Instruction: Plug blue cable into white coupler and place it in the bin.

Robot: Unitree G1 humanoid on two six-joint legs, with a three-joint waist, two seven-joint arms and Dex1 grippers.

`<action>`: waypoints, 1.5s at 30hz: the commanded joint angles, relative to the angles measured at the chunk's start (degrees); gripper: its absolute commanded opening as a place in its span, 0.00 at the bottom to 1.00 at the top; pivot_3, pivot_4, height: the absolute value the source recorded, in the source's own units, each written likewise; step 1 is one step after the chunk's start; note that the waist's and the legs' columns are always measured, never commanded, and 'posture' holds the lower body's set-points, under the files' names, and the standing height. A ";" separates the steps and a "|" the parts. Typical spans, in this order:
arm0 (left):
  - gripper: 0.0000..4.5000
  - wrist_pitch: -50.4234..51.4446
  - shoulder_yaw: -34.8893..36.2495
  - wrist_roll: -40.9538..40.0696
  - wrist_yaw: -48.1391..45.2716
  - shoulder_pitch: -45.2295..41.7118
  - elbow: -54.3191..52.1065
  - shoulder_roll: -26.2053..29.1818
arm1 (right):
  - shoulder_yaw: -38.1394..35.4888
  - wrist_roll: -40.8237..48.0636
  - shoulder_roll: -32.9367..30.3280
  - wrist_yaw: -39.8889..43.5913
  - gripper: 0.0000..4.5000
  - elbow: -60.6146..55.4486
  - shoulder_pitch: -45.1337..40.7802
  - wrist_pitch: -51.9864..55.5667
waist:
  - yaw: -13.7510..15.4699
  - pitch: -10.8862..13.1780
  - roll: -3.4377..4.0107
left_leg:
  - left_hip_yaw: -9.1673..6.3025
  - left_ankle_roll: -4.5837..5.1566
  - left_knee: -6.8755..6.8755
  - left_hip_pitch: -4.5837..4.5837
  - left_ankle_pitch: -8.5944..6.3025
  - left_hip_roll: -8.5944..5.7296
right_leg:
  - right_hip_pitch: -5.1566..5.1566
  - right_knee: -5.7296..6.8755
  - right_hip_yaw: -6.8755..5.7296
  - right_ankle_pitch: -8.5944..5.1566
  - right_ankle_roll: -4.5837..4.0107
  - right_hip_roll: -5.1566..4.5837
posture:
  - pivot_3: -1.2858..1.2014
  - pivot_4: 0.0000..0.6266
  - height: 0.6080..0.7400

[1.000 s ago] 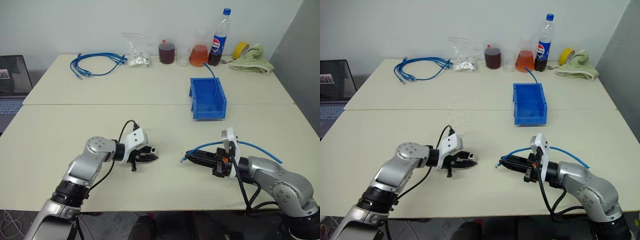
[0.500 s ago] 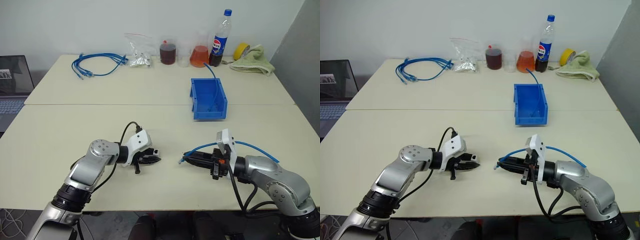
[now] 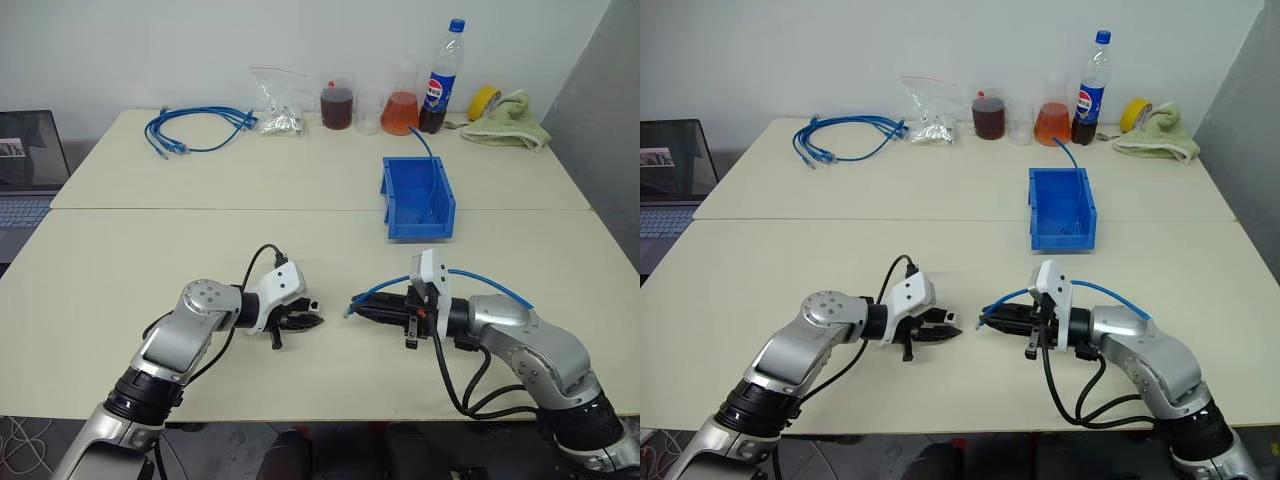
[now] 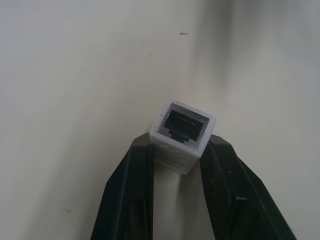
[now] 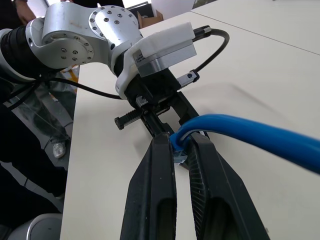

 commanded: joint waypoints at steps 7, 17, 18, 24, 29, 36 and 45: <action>0.22 1.99 -1.87 -0.52 -0.39 1.42 -0.84 0.37 | 0.71 -1.93 1.55 2.00 0.02 0.78 -3.19 -2.31 | 0.00 -0.01 0.00 | 0.00 0.00 0.00 0.02 0.00 0.00 | 0.01 0.01 0.01 0.00 0.00 0.00 | 0.52 0.24 1.00; 0.22 2.86 -2.56 -0.98 -0.97 0.85 -0.68 0.32 | 6.99 -11.14 5.17 2.51 0.02 7.59 -10.87 -7.34 | -0.05 -0.01 0.01 | 0.03 0.00 -0.01 0.10 0.00 0.00 | 0.03 0.02 0.03 0.00 0.00 0.00 | 0.52 0.24 1.00; 0.22 2.89 -2.65 -1.02 -1.07 0.78 -0.61 0.32 | 7.79 -12.25 5.58 2.53 0.02 8.43 -11.48 -7.92 | -0.05 -0.01 0.01 | 0.03 0.00 -0.01 0.11 0.00 0.00 | 0.04 0.02 0.04 0.00 0.00 0.00 | 0.52 0.24 1.00; 0.22 2.89 -3.07 -1.11 -1.34 0.10 0.09 0.38 | 11.46 -17.68 7.51 2.60 0.02 11.73 -13.69 -10.37 | -0.01 -0.02 0.01 | 0.02 -0.02 -0.02 0.11 0.01 -0.02 | 0.05 0.00 0.05 0.00 -0.01 -0.03 | 0.52 0.24 1.00; 0.22 3.23 -3.11 -1.26 -1.30 -0.25 0.40 0.30 | 12.99 -20.30 8.08 2.81 0.02 12.16 -14.18 -10.51 | 0.00 -0.02 0.02 | 0.00 -0.02 -0.01 0.12 0.01 -0.02 | 0.05 0.01 0.04 0.00 -0.01 -0.03 | 0.52 0.24 1.00; 0.22 3.00 -3.09 -0.99 -1.14 -0.33 0.93 0.14 | 13.19 -22.51 8.68 2.93 0.02 13.48 -14.83 -10.43 | 0.00 -0.03 0.03 | 0.00 -0.02 -0.01 0.13 0.01 -0.02 | 0.05 0.02 0.05 0.01 -0.01 -0.03 | 0.52 0.24 1.00; 0.22 2.74 -3.05 -0.84 -0.97 0.13 0.84 0.26 | 13.04 -23.27 8.33 4.33 0.02 14.21 -16.30 -9.52 | -0.01 -0.03 0.03 | -0.01 -0.01 -0.01 0.15 0.01 -0.02 | 0.06 0.02 0.05 0.01 -0.01 -0.03 | 0.52 0.24 1.00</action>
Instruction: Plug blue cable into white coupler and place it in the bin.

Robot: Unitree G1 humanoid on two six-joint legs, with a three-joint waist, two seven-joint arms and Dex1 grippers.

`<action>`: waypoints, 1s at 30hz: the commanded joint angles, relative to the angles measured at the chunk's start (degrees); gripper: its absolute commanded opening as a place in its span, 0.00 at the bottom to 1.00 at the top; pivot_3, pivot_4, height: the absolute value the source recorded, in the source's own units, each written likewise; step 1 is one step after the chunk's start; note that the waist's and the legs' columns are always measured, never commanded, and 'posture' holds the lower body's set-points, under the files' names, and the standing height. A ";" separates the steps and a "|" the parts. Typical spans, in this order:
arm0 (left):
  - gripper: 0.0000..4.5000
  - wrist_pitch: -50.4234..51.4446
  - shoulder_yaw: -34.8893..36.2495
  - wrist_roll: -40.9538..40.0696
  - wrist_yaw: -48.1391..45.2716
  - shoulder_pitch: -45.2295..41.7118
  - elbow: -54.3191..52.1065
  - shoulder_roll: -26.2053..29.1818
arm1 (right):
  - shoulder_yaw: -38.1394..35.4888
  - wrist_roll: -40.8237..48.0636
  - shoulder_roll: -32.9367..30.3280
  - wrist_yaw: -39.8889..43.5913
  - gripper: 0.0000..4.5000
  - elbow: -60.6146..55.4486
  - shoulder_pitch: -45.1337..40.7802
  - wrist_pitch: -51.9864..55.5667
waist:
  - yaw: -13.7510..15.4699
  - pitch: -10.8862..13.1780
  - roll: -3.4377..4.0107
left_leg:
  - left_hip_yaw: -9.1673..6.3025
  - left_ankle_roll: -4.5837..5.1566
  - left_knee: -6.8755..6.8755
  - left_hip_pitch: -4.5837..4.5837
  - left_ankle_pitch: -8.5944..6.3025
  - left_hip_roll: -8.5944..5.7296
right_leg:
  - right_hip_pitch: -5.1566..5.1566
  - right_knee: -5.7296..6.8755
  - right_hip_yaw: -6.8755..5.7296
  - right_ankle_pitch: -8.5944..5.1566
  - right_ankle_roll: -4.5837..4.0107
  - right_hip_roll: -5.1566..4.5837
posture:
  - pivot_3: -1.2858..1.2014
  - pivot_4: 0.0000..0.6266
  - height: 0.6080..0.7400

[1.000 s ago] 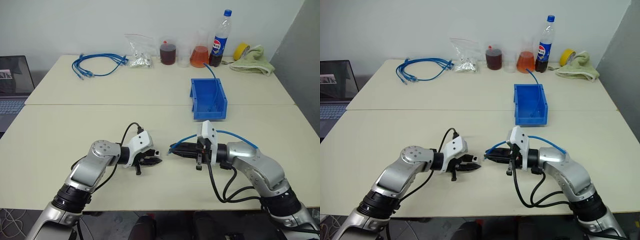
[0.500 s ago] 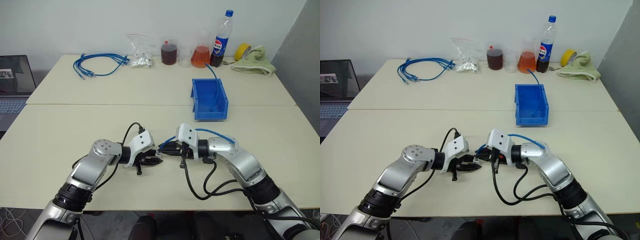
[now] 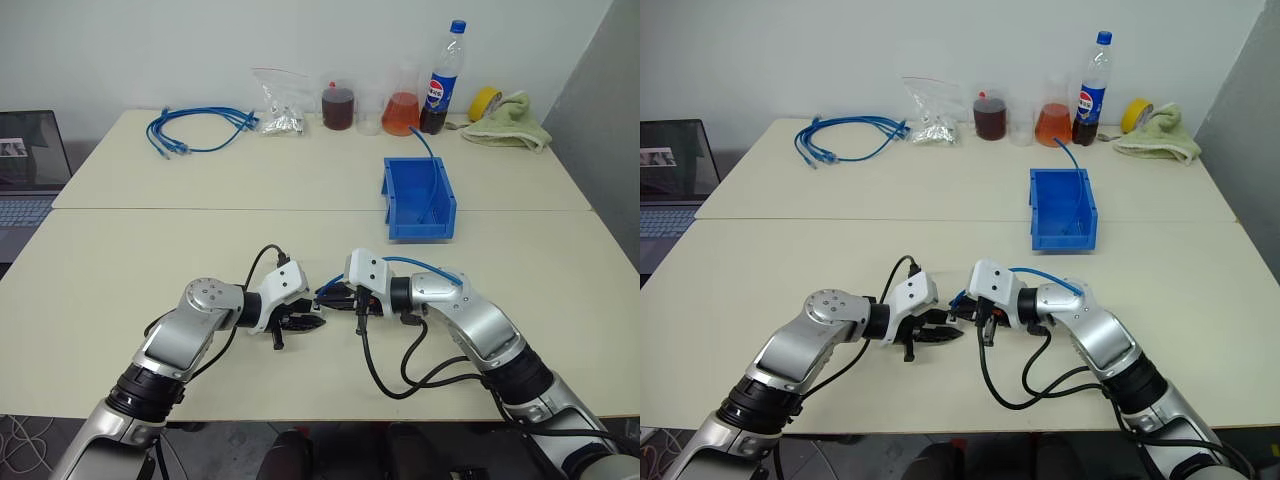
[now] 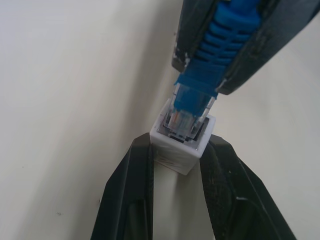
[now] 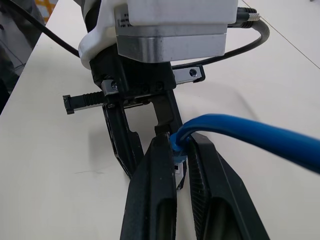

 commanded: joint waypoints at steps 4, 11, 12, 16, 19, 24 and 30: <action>0.22 0.46 -1.93 0.20 -0.26 1.26 0.81 0.16 | 0.64 -0.81 -1.41 2.65 0.02 -1.69 -1.22 1.07 | 0.00 0.00 0.01 | 0.00 0.00 0.00 0.00 0.00 0.00 | 0.01 0.00 0.00 0.00 0.00 0.00 | 0.52 0.24 1.00; 0.22 0.23 -2.06 0.30 -0.25 1.03 1.09 0.15 | 1.74 -2.82 -0.95 2.44 0.02 -0.82 -1.28 1.05 | 0.00 -0.01 0.01 | 0.00 0.01 -0.06 0.23 -0.01 0.00 | 0.23 -0.04 0.01 0.00 0.00 0.00 | 0.52 0.24 1.00; 0.22 0.19 -2.07 0.33 -0.26 0.97 1.16 0.14 | 1.75 -3.10 -0.85 2.30 0.02 -0.55 -1.30 1.03 | 0.00 -0.01 0.01 | 0.00 0.01 -0.08 0.25 -0.01 0.00 | 0.24 -0.04 0.01 0.00 0.00 0.00 | 0.52 0.24 1.00; 0.22 0.04 -2.04 0.41 -0.28 0.91 1.29 0.26 | 2.22 -4.00 -1.42 2.73 0.02 -0.16 -1.45 1.45 | -0.01 -0.01 0.01 | 0.00 0.01 -0.08 0.29 -0.01 0.00 | 0.27 -0.04 0.01 0.00 0.00 0.00 | 0.52 0.24 1.00; 0.22 -0.05 -2.05 0.47 -0.22 0.83 1.45 0.23 | 2.81 -4.07 -1.50 3.54 0.02 -0.74 -2.03 2.57 | -0.01 -0.02 0.03 | 0.00 0.01 -0.08 0.30 -0.01 0.00 | 0.27 -0.03 0.01 0.00 0.00 0.00 | 0.52 0.24 1.00; 0.22 -0.27 -2.14 0.51 -0.18 0.78 1.66 0.18 | 4.17 -4.31 0.63 3.48 0.02 0.54 -3.42 4.34 | -0.01 -0.06 0.05 | -0.02 0.01 -0.08 0.31 0.00 0.00 | 0.29 -0.03 -0.01 0.00 0.00 0.00 | 0.52 0.24 1.00; 0.22 -0.41 -2.13 0.57 -0.12 0.88 1.76 0.15 | 5.52 -5.49 1.75 3.82 0.02 2.84 -3.83 4.71 | -0.06 -0.18 0.07 | -0.02 0.01 -0.09 0.37 -0.01 0.02 | 0.32 -0.03 0.00 0.00 0.00 0.01 | 0.52 0.24 1.00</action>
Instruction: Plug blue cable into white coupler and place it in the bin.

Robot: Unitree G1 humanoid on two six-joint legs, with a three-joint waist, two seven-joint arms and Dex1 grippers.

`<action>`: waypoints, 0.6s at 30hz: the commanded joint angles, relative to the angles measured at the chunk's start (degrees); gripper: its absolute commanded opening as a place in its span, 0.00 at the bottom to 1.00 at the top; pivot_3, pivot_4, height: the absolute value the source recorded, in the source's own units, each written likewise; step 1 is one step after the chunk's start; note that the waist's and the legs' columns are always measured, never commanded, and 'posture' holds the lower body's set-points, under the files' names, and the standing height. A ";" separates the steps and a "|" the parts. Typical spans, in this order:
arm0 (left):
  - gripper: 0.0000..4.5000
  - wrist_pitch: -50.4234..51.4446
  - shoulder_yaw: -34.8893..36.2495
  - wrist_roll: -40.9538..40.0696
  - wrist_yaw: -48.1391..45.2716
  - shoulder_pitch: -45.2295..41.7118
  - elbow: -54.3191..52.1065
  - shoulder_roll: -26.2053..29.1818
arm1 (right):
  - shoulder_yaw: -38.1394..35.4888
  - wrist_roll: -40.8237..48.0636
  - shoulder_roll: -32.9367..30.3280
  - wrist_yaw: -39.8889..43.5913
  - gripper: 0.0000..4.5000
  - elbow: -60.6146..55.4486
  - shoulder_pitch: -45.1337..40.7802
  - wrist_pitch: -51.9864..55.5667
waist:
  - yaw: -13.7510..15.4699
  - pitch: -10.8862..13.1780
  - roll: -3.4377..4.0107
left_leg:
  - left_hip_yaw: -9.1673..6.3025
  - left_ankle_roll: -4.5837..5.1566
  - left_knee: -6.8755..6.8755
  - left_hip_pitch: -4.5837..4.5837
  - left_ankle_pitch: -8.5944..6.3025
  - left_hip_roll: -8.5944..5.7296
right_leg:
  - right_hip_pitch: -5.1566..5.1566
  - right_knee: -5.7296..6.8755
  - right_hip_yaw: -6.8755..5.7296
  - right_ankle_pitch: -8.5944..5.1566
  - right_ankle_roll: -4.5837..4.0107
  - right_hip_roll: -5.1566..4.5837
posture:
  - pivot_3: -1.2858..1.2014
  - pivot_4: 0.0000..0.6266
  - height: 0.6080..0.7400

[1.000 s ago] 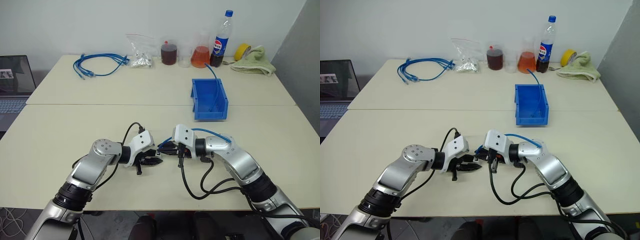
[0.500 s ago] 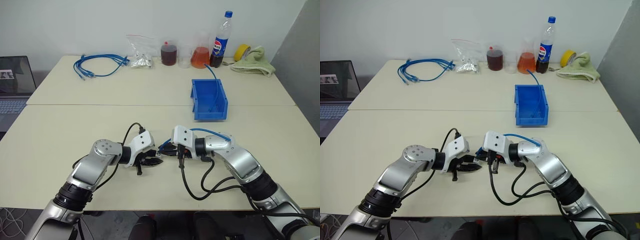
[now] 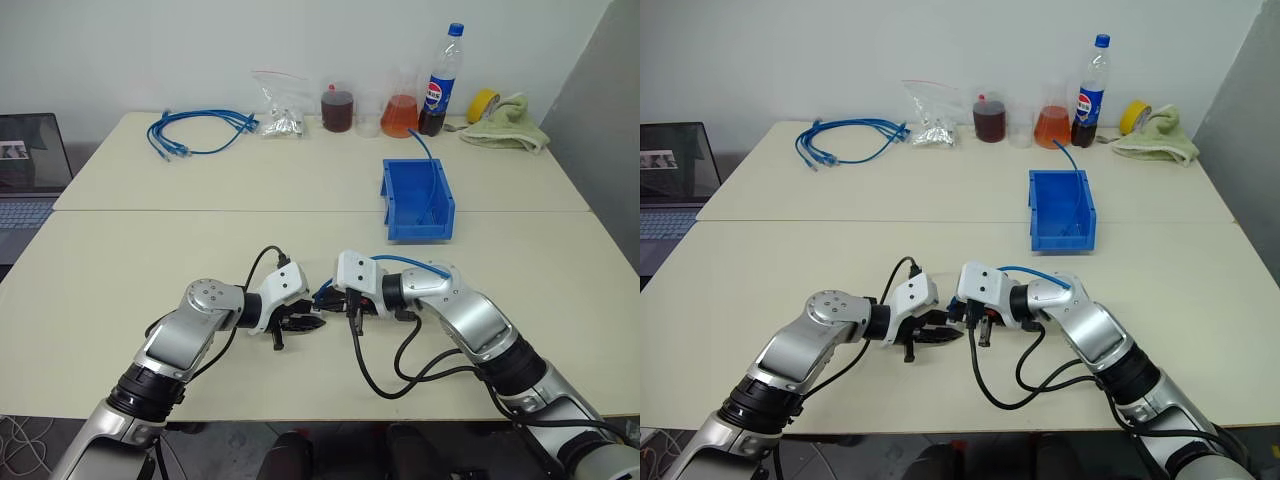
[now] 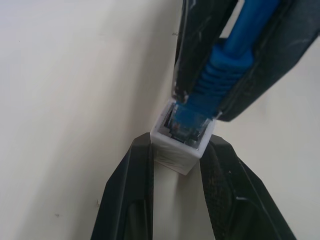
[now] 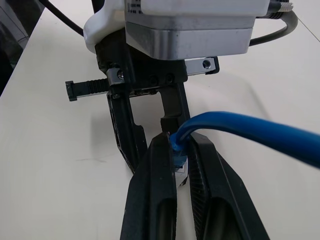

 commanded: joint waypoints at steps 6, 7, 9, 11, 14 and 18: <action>0.22 0.83 -1.76 0.41 0.03 1.13 0.55 0.23 | 4.63 -1.91 0.73 2.67 0.02 2.56 -0.26 0.35 | -0.07 -0.21 0.08 | 0.00 0.00 0.00 0.07 0.00 0.01 | 0.07 0.01 -0.02 0.00 0.00 0.03 | 0.52 0.24 1.00; 0.22 0.82 -1.73 0.40 0.05 1.21 0.52 0.27 | 5.06 -2.09 0.76 2.87 0.02 2.59 -0.01 0.31 | -0.07 -0.28 0.11 | 0.00 0.00 0.00 0.07 0.00 0.01 | 0.08 0.01 -0.02 0.00 0.00 0.03 | 0.52 0.24 1.00; 0.22 0.85 -1.68 0.37 0.12 1.35 0.40 0.35 | 6.18 -2.46 1.19 3.28 0.02 3.11 0.63 0.24 | -0.08 -0.50 0.16 | -0.01 0.00 -0.01 0.07 0.00 0.01 | 0.08 0.00 -0.01 0.00 0.00 0.03 | 0.52 0.24 1.00; 0.22 1.11 -1.61 0.25 0.19 1.48 0.16 0.39 | 7.56 -3.63 1.27 3.46 0.02 4.32 1.25 -0.42 | -0.09 -0.73 0.20 | -0.01 0.01 -0.04 0.08 0.00 0.01 | 0.08 -0.01 0.00 0.00 0.00 0.03 | 0.52 0.24 1.00; 0.22 1.22 -1.57 0.18 0.09 1.49 0.13 0.49 | 8.49 -4.84 1.68 3.23 0.02 5.85 1.98 -1.06 | -0.17 -1.04 0.26 | 0.01 0.01 -0.11 0.16 -0.01 0.01 | 0.12 -0.03 0.01 -0.01 0.00 0.03 | 0.52 0.24 1.00; 0.22 1.37 -1.65 0.20 0.02 1.27 0.22 0.43 | 9.28 -6.03 2.52 3.48 0.02 7.33 2.53 -0.86 | -0.45 -1.23 0.26 | 0.01 0.02 -0.17 0.33 -0.01 0.02 | 0.24 -0.06 0.05 -0.01 0.00 0.07 | 0.52 0.24 1.00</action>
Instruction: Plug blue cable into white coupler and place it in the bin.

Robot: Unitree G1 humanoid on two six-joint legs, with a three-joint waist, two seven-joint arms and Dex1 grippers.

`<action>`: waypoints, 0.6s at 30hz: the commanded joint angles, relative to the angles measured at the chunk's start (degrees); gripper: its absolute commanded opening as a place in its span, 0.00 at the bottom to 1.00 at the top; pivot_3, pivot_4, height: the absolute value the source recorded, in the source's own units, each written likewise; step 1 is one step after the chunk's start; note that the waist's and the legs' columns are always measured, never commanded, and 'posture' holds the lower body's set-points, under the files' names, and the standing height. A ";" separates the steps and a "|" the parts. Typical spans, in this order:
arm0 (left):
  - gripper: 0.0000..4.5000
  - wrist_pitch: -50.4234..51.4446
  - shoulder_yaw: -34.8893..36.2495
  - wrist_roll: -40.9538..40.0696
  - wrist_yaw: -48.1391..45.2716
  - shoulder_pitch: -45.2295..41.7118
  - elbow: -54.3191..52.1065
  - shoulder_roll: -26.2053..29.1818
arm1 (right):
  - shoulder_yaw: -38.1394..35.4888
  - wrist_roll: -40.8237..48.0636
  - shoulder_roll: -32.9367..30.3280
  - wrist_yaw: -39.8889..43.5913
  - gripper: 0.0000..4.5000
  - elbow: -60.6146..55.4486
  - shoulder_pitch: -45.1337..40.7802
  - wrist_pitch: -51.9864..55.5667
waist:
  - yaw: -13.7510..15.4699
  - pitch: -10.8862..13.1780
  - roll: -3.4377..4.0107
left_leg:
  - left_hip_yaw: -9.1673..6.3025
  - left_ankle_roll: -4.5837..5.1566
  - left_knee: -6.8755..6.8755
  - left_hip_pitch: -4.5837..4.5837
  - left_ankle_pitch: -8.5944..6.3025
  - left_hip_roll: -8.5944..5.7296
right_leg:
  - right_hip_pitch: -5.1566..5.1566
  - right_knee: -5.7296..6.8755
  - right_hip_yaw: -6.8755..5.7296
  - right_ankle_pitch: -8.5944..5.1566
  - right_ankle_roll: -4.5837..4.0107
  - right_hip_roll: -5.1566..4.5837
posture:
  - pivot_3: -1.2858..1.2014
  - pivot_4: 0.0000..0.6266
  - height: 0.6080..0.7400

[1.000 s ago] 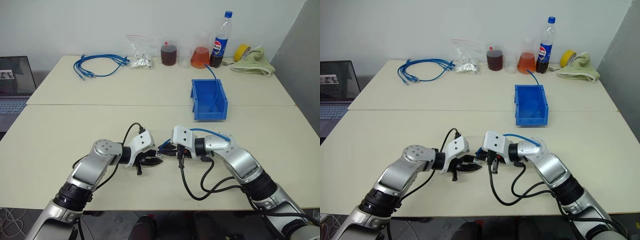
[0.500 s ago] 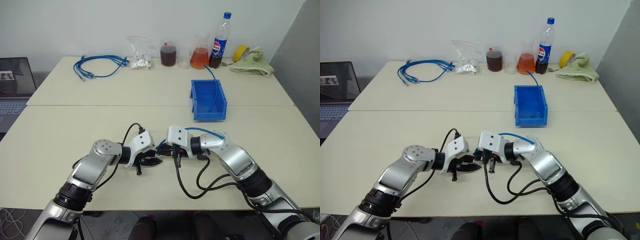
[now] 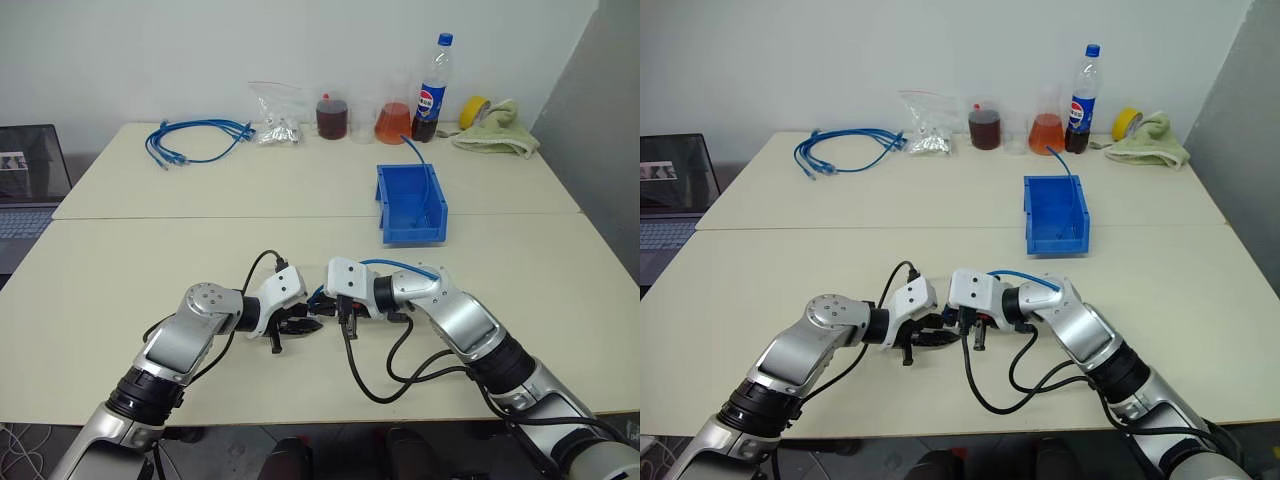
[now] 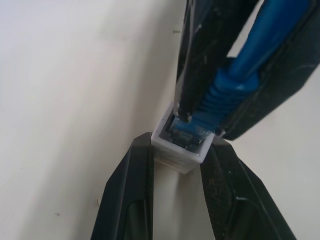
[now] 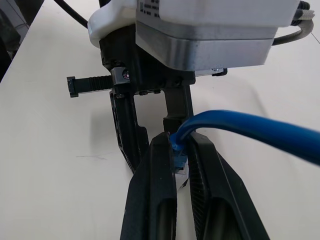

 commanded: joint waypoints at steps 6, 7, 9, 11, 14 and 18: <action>0.22 0.94 -1.56 -0.09 -0.42 0.23 -0.04 -0.07 | 7.13 -2.72 1.73 2.36 0.02 5.95 3.87 2.16 | -0.30 -0.31 0.10 | -0.02 0.01 -0.02 0.09 -0.01 0.01 | 0.04 0.00 0.05 0.00 0.00 0.05 | 0.52 0.24 1.00; 0.22 0.87 -1.51 -0.10 -0.43 0.30 -0.01 -0.05 | 7.35 -2.99 1.72 2.45 0.02 6.05 4.12 2.13 | -0.31 -0.34 0.11 | -0.02 0.01 -0.02 0.10 -0.01 0.01 | 0.05 0.00 0.05 0.00 0.00 0.05 | 0.52 0.24 1.00; 0.22 0.72 -1.41 -0.11 -0.44 0.46 0.08 0.03 | 7.96 -3.81 1.45 2.68 0.02 6.39 4.37 1.73 | -0.32 -0.38 0.14 | -0.03 0.01 -0.04 0.13 -0.01 0.01 | 0.07 -0.01 0.05 -0.01 0.00 0.05 | 0.52 0.24 1.00; 0.22 0.72 -1.37 -0.11 -0.35 0.64 -0.02 0.04 | 8.11 -4.43 1.31 2.60 0.02 6.90 4.66 1.44 | -0.38 -0.44 0.17 | -0.03 0.02 -0.06 0.16 -0.01 0.01 | 0.09 -0.02 0.07 -0.01 0.00 0.05 | 0.52 0.24 1.00; 0.22 0.53 -1.24 -0.10 -0.32 0.82 0.01 0.14 | 8.33 -5.65 0.93 2.43 0.02 8.35 4.96 0.31 | -0.49 -0.61 0.23 | -0.03 0.02 -0.06 0.17 -0.01 0.01 | 0.11 -0.03 0.06 -0.01 0.00 0.05 | 0.52 0.24 1.00; 0.22 0.16 -1.06 -0.10 -0.50 1.18 0.18 0.49 | 7.98 -6.04 0.85 2.60 0.02 9.85 5.25 -0.60 | -0.63 -0.80 0.40 | -0.02 0.02 -0.08 0.18 -0.02 0.01 | 0.12 -0.05 0.07 -0.01 0.00 0.06 | 0.52 0.24 1.00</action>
